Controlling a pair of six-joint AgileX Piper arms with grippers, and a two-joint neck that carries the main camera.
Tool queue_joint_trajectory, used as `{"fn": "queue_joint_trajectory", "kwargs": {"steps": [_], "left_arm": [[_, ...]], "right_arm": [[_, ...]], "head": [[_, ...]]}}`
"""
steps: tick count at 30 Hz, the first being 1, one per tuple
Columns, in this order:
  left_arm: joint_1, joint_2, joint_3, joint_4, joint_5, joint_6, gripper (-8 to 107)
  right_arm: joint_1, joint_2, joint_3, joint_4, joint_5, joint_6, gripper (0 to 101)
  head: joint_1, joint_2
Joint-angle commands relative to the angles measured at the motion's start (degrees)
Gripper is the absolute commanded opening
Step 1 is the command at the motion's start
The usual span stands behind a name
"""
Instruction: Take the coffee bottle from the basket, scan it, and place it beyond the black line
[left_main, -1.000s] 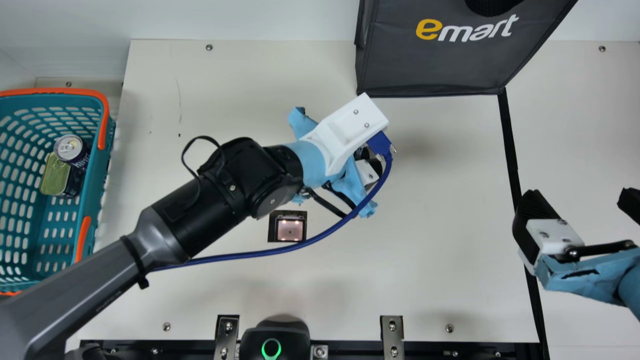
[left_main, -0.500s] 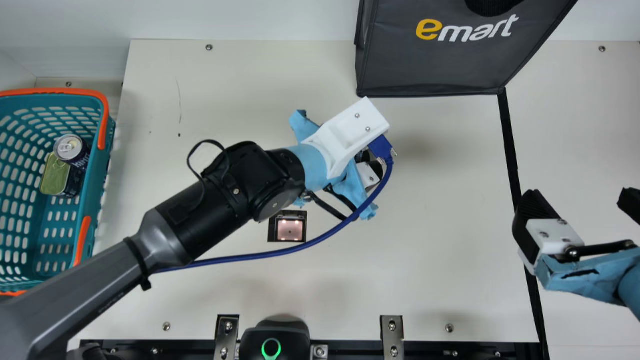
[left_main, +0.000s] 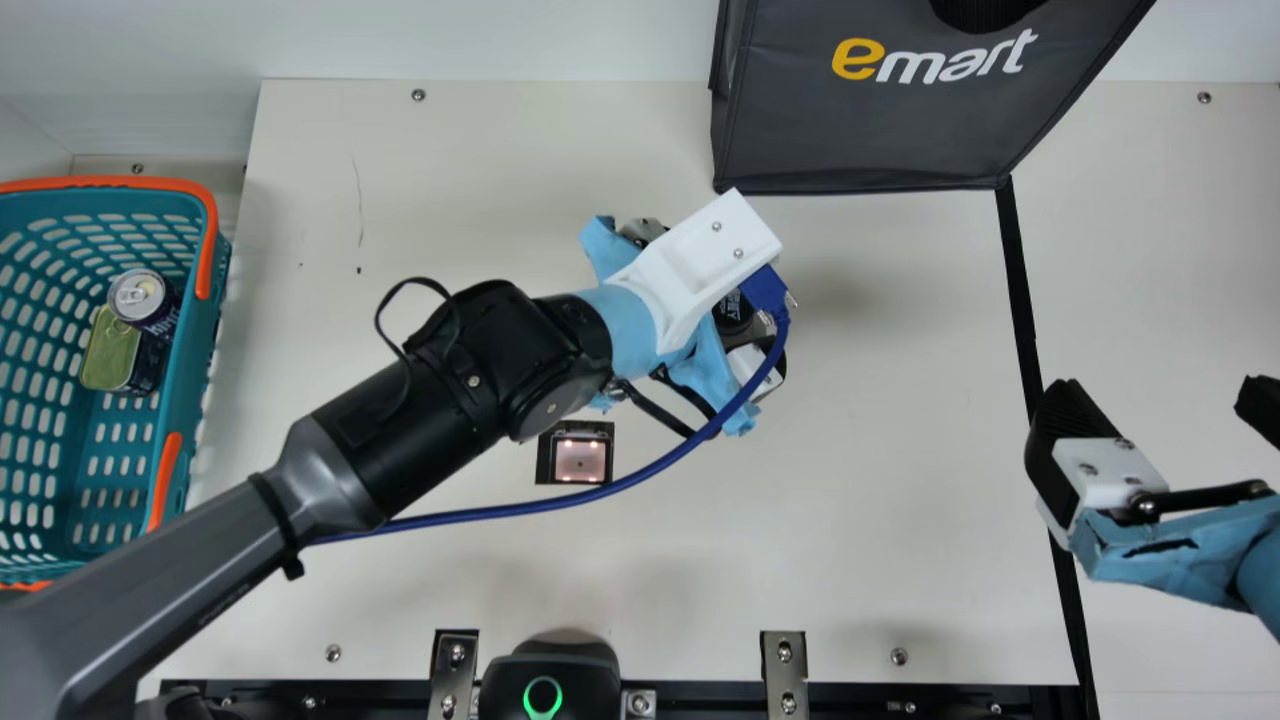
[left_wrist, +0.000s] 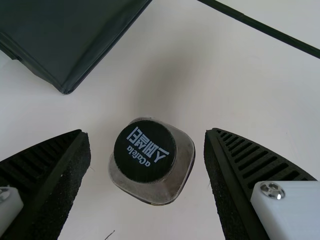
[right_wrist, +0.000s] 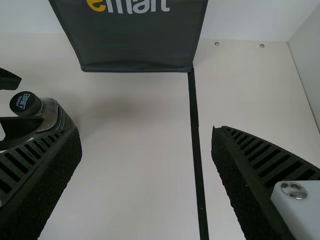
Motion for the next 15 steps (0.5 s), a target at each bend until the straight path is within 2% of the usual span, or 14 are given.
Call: {"fn": "queue_joint_trajectory", "kwargs": {"steps": [1, 15], "left_arm": [[0.01, -0.18, -0.05, 0.07, 0.19, -0.08, 90], [1.60, -2.85, 0.34, 0.43, 1.58, -2.39, 90]], "right_arm": [[0.00, 0.00, 0.00, 0.00, 0.00, 0.00, 91], [0.00, 0.00, 0.00, 0.00, 0.00, 0.00, 91]], "head": [[-0.96, 0.09], [-0.96, 0.09]]}}
